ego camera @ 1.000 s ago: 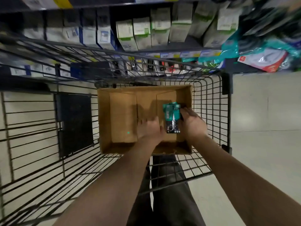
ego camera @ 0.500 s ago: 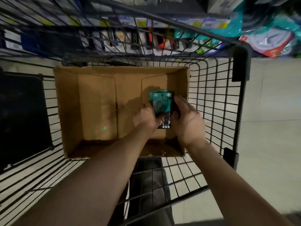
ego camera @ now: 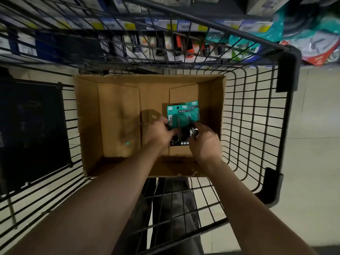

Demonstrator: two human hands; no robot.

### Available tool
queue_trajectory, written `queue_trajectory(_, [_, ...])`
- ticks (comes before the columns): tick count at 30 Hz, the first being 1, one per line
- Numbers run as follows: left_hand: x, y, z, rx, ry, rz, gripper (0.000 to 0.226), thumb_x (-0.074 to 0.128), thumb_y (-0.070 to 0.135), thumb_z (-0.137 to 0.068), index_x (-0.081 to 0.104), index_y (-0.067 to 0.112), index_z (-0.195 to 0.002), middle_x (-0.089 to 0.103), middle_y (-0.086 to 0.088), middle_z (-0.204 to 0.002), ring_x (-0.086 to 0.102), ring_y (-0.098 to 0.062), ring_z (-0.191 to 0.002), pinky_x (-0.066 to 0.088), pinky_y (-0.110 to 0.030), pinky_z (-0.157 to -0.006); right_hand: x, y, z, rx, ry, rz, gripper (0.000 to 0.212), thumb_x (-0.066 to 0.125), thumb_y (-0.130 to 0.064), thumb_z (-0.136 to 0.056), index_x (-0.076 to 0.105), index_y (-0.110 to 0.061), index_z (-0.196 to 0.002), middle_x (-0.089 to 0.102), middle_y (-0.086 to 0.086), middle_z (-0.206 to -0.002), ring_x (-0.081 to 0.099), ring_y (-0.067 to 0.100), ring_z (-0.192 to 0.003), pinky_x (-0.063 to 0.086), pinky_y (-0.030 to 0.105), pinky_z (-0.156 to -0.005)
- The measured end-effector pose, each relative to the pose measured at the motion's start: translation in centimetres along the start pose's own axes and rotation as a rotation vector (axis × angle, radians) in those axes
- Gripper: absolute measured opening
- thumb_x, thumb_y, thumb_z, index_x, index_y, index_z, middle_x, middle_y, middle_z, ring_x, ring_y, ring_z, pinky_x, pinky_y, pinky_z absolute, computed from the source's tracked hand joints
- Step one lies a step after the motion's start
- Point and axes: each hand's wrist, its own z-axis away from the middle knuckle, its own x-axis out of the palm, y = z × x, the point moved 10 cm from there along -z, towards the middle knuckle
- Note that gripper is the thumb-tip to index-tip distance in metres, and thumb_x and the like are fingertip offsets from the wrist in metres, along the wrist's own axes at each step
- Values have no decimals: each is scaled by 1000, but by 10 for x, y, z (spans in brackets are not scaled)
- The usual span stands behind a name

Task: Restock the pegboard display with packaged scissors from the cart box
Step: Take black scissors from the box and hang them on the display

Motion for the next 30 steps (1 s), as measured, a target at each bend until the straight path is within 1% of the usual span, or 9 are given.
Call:
queue_trajectory(4, [-5,4,0,44,23,-20,41,80,30,-88,57,24,-121,62,11,-101,61,-5,-78,58,-27,-63,11,10,-8,66,-32,-14,46,61,-17,-96,57,-19,-142,66,6,-137,63,26,-125,54,35,-93])
queue_trajectory(9, [-1,1,-6,26,-49,127,37,87,24,-81,59,23,-105,68,4,-107,58,0,-77,39,-10,-50,17,21,-18,134,-25,-70,42,59,-15,-96,60,-17,-138,69,8,-130,65,28,-118,57,37,-95])
queue_trajectory(14, [-1,-14,-2,-10,-193,281,44,87,26,-81,62,22,-117,72,8,-114,69,-8,-99,53,-23,-71,24,17,-26,68,-26,19,43,55,-21,-100,56,-23,-143,66,7,-133,66,28,-117,57,38,-89])
queue_trajectory(16, [-5,-18,0,-19,-241,337,44,85,24,-83,62,25,-121,74,9,-112,71,-5,-95,57,-21,-67,27,16,-31,59,-28,46,41,55,-22,-102,55,-22,-143,65,8,-134,65,28,-118,55,36,-88])
queue_trajectory(18, [-9,-23,1,-14,-284,378,41,83,21,-86,63,27,-121,75,8,-112,74,-4,-90,57,-17,-63,31,15,-36,60,-22,43,42,56,-25,-102,54,-20,-143,62,8,-136,62,27,-122,54,36,-93])
queue_trajectory(21, [-18,-36,0,-26,-312,389,43,82,26,-86,62,32,-123,74,6,-117,74,-10,-98,62,-32,-79,42,12,-41,62,-20,-6,48,60,-30,-100,49,-18,-145,57,9,-142,56,28,-130,53,43,-103])
queue_trajectory(23, [-28,-42,1,-30,-304,375,46,80,25,-87,61,26,-128,71,4,-120,72,-14,-103,62,-34,-83,48,9,-43,58,-20,-16,52,64,-36,-98,48,-16,-143,54,9,-144,53,30,-133,50,47,-106])
queue_trajectory(27, [-47,-57,-2,-29,-257,368,45,77,25,-91,62,18,-133,71,0,-120,74,-10,-93,57,-16,-62,56,15,-48,104,-12,-39,63,71,-39,-92,42,-18,-145,49,7,-149,47,28,-138,47,47,-110])
queue_trajectory(30, [-59,-64,-7,-46,-207,361,45,77,30,-91,64,23,-133,72,3,-120,75,-9,-94,56,-15,-62,59,19,-49,119,0,-100,61,73,-33,-92,43,-19,-143,50,6,-147,48,26,-138,48,43,-109])
